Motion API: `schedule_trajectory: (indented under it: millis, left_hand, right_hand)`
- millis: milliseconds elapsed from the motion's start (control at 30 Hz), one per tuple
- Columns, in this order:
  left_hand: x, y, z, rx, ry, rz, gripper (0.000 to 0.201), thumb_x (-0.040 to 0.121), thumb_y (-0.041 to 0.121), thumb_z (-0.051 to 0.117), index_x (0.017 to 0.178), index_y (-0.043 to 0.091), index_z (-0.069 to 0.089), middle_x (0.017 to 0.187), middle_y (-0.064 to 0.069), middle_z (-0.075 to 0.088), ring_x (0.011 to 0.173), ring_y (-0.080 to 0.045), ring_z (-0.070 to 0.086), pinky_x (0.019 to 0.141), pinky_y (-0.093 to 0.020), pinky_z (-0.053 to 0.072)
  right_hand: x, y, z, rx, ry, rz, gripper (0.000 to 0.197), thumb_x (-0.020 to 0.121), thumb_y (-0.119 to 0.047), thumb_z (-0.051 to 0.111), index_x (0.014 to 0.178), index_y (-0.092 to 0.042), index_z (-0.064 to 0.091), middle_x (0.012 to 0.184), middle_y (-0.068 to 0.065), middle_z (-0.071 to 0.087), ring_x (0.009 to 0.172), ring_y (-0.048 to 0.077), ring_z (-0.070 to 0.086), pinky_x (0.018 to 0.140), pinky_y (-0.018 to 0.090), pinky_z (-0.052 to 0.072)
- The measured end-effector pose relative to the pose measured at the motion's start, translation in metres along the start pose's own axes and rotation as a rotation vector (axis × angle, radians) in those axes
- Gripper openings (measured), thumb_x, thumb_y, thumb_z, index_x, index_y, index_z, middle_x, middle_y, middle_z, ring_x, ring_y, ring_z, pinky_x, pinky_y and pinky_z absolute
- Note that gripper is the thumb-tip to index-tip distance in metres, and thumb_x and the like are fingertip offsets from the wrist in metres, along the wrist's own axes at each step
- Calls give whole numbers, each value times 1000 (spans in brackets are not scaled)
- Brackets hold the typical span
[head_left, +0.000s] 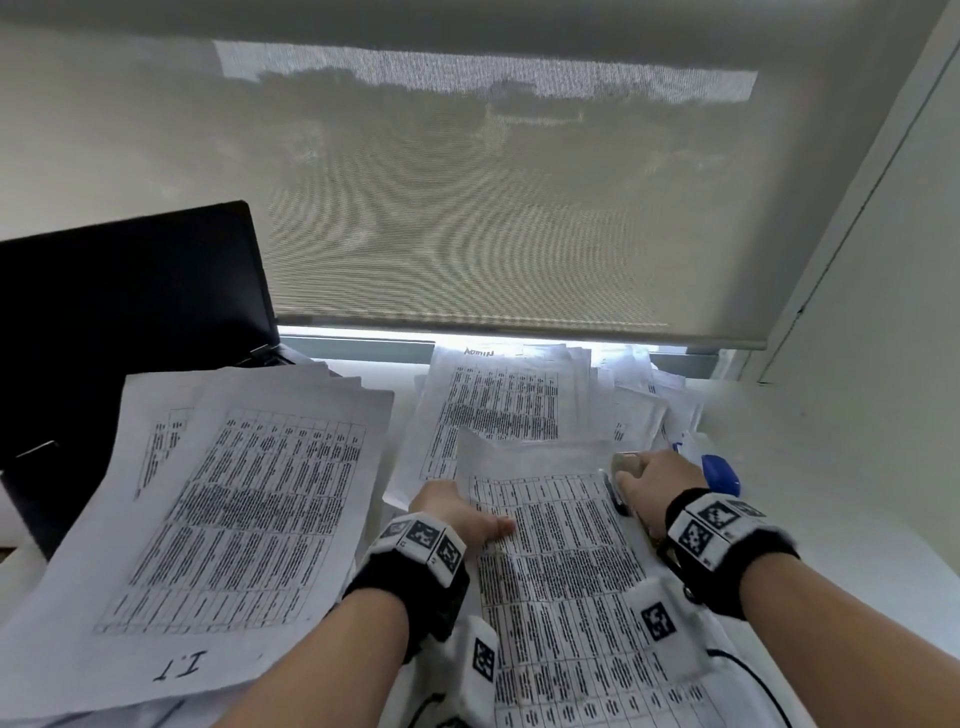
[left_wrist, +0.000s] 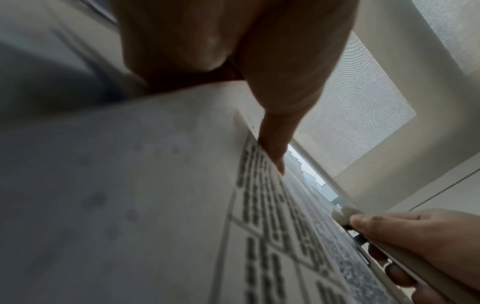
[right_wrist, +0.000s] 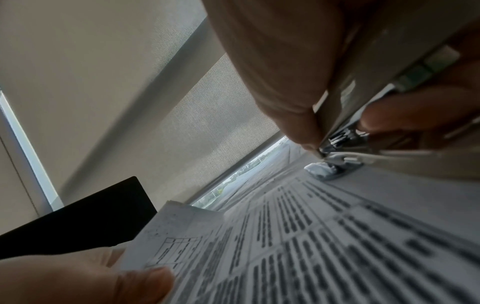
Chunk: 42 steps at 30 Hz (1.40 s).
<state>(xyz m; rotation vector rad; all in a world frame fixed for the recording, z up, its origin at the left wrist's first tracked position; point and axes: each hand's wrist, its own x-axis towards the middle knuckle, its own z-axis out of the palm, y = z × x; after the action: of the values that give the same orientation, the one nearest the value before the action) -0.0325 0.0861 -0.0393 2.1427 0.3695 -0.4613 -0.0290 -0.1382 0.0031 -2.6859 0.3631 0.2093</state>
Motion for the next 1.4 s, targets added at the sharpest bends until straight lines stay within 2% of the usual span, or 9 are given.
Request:
schedule_trajectory:
  millis: [133,333,467,667,800,933,1133,1267,1400]
  left_hand:
    - [1,1,0,-6,-5,-18,52,61,40,90,94,10,64,87,-4,70,80,-20,67,83,-38,57]
    - [1,3,-1,9,-9,-38,59,57,43,91,96,10,63,91,-6,69,84,-23,67,84,-40,57]
    - [0,3,-1,18,14,-36,56,62,42,90,94,10,58,91,-5,65,82,-20,62,80,-34,55]
    - [-4,6,-2,68,32,-34,55,65,44,87,97,9,60,89,-3,63,79,-16,60,77,-31,54]
    - [-9,10,-2,87,22,-48,49,69,44,84,82,14,48,83,0,56,71,-10,52,72,-27,48]
    - [-17,16,-4,78,8,-55,50,72,40,84,79,15,41,79,2,49,83,-19,53,79,-25,48]
    - [-17,15,-6,92,6,-40,51,74,40,82,94,14,44,77,4,47,84,-18,50,77,-23,44]
    - [-8,12,-4,106,10,-45,54,69,44,85,95,11,51,81,1,54,78,-16,54,75,-26,48]
    - [-2,10,-4,86,10,-50,50,67,44,87,86,12,53,81,1,57,71,-11,54,69,-26,48]
  right_hand:
    - [7,-5,0,27,-9,-17,16,92,-22,52,81,-19,63,94,8,68,88,24,63,79,26,48]
    - [18,-10,1,50,-7,-20,18,91,-25,56,94,-10,66,94,9,67,85,24,62,72,25,45]
    - [31,-11,7,57,-11,4,15,90,-29,58,84,-16,61,86,5,64,77,21,59,66,24,40]
    - [32,-18,7,85,-7,-1,22,93,-24,53,104,-10,67,107,12,66,96,28,63,80,27,48]
    - [37,-24,9,155,19,32,29,93,-27,55,112,-9,67,103,11,69,83,24,62,70,24,47]
    - [44,-29,11,197,25,30,28,92,-25,53,112,-13,69,114,13,67,99,30,63,80,26,48]
    - [54,-39,8,287,79,100,26,90,-22,56,107,-5,66,113,19,65,99,34,61,79,31,46]
    - [61,-33,7,348,97,44,30,91,-30,57,115,-15,67,113,12,68,100,30,63,79,25,45]
    - [47,-21,8,399,140,-41,33,92,-34,58,118,-15,65,92,4,67,85,24,63,81,26,48]
